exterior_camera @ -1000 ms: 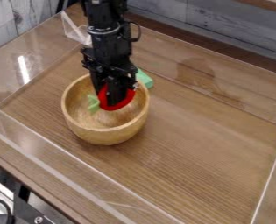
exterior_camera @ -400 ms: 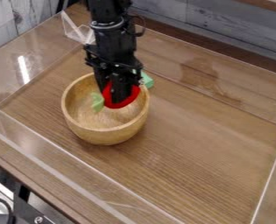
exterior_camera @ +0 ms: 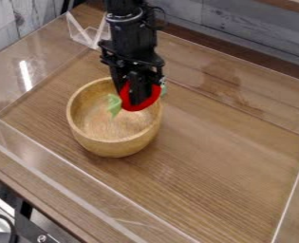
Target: Move the red object to the right side of the table
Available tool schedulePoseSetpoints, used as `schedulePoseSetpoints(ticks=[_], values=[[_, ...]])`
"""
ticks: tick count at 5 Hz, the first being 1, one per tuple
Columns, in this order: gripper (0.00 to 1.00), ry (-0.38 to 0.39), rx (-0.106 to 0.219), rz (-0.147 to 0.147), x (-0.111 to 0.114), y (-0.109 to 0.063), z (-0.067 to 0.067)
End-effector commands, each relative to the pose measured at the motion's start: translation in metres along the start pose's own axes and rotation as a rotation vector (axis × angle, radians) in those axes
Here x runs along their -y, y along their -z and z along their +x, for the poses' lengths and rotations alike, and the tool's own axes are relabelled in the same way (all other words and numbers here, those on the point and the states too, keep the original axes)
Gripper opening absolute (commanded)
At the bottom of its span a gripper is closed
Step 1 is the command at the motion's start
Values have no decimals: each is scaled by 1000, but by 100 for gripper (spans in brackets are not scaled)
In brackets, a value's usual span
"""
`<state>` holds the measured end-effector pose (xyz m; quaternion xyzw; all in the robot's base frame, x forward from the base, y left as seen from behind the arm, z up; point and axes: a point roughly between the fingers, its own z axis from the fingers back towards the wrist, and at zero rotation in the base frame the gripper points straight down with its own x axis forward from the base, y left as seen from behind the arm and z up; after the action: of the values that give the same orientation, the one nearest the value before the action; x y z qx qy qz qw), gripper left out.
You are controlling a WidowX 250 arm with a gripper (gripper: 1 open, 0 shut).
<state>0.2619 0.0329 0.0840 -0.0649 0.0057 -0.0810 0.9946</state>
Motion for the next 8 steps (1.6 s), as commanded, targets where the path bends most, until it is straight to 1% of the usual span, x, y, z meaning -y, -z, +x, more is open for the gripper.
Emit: schedulePoseSetpoints(ticks=[1,4,8], values=[[0,16,64,27,-2,-16,9],[0,10,51,37,-15,-7,7],[0,16,45,35,-17,-1,7]])
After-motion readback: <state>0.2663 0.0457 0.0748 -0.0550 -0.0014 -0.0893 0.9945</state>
